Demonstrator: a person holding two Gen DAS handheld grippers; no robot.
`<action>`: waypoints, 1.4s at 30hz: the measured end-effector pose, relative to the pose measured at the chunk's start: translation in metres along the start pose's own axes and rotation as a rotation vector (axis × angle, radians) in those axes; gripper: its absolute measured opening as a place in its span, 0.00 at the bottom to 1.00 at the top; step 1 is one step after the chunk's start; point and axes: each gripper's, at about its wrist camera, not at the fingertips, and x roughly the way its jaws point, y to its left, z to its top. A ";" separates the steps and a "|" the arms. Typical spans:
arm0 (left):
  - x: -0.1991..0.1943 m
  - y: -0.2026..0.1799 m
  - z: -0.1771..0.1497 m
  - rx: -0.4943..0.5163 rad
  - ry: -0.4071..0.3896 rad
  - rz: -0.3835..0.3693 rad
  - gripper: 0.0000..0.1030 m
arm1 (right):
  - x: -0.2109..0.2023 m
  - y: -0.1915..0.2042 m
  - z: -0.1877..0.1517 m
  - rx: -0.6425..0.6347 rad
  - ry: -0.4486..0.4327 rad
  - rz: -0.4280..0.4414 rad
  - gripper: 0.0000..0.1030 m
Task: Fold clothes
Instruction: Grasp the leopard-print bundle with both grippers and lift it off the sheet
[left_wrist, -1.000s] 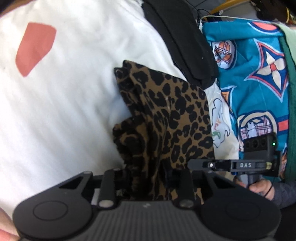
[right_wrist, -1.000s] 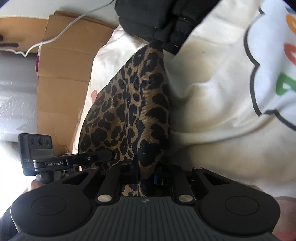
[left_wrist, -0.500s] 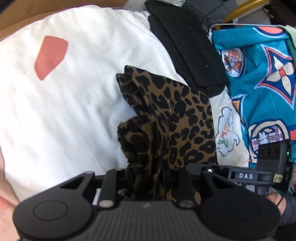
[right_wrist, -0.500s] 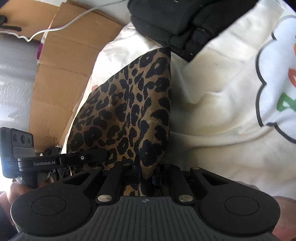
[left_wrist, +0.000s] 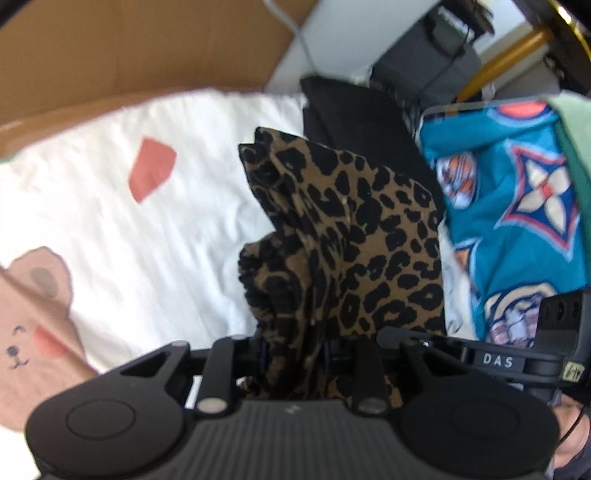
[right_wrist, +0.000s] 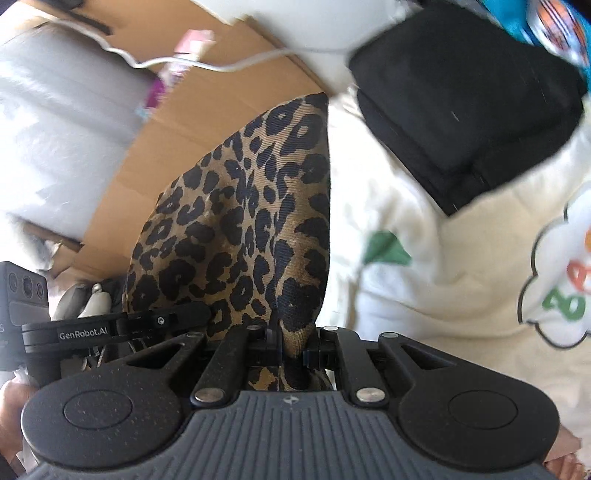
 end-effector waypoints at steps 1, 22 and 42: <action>-0.011 -0.002 -0.001 -0.008 -0.017 0.004 0.26 | -0.006 0.008 0.002 -0.016 -0.004 0.003 0.07; -0.211 -0.062 -0.031 -0.034 -0.331 0.074 0.26 | -0.152 0.158 0.029 -0.273 -0.129 0.013 0.07; -0.296 -0.157 -0.062 -0.019 -0.544 0.143 0.26 | -0.267 0.234 -0.007 -0.490 -0.276 0.050 0.07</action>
